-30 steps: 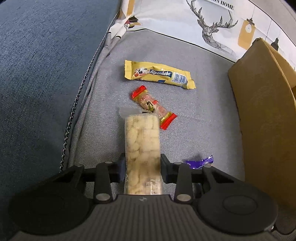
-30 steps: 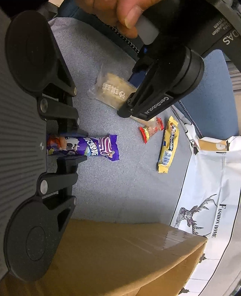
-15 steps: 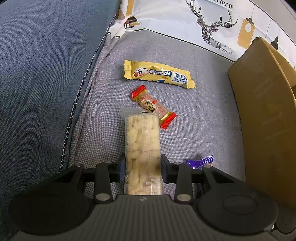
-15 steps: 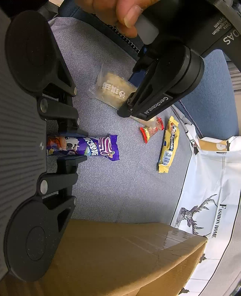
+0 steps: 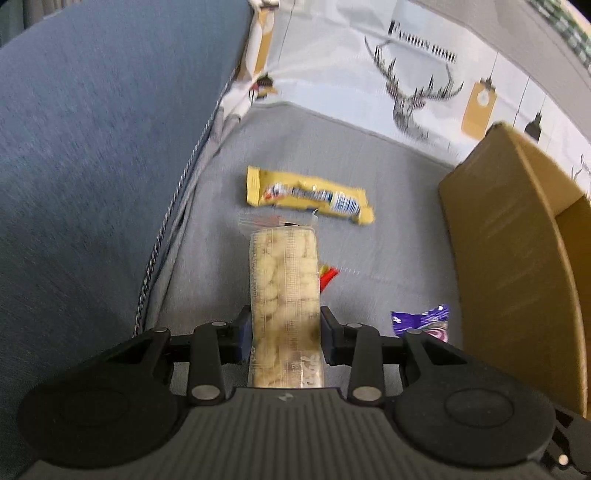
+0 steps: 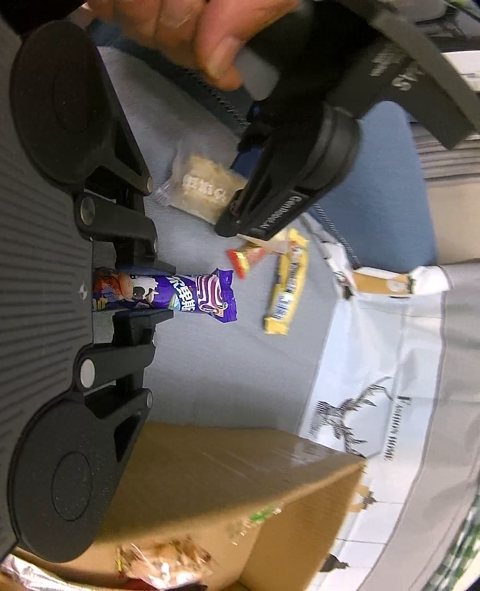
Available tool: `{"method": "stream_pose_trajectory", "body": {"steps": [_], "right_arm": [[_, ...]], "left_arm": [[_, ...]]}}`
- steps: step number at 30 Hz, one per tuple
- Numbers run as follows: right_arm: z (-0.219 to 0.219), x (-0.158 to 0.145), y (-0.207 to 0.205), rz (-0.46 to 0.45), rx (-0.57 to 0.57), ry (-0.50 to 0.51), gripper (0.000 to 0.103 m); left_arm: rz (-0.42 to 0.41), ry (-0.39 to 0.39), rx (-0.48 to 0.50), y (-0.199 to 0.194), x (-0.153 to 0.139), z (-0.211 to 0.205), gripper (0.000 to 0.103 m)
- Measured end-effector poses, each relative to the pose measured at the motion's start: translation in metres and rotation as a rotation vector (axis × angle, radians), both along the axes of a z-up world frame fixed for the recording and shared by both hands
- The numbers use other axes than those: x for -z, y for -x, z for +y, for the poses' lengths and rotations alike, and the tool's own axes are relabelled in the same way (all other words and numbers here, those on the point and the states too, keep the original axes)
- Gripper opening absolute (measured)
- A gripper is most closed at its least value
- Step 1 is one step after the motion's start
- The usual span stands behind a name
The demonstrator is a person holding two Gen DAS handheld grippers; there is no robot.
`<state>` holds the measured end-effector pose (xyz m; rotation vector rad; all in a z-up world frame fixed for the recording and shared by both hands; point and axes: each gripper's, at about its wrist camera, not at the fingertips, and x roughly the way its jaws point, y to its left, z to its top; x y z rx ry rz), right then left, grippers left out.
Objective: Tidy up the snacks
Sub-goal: 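Lift the nut bar in the left tool and candy bar in the right tool toward the box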
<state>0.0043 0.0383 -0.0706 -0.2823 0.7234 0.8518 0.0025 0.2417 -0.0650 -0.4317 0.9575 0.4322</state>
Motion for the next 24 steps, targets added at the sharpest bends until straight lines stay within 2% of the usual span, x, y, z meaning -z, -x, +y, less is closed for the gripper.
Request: {"method": "stream_pose_trajectory", "body": {"steps": [13,18,24], "right_arm": [[-0.044,-0.068,-0.012,-0.083,0.071,-0.206,0.018],[-0.069,-0.081,-0.021,-0.104,0.103,-0.273,0.018],[-0.091,-0.084,-0.039,-0.117,0.158,-0.302,0.018]], "left_arm": [[-0.245,-0.087,-0.019,0.010,-0.045,-0.016,0.040],[-0.322,-0.134,0.003,0.010,-0.061,-0.030,0.040],[-0.384,-0.175,0.045,0.005,-0.074,-0.049,0.040]]}}
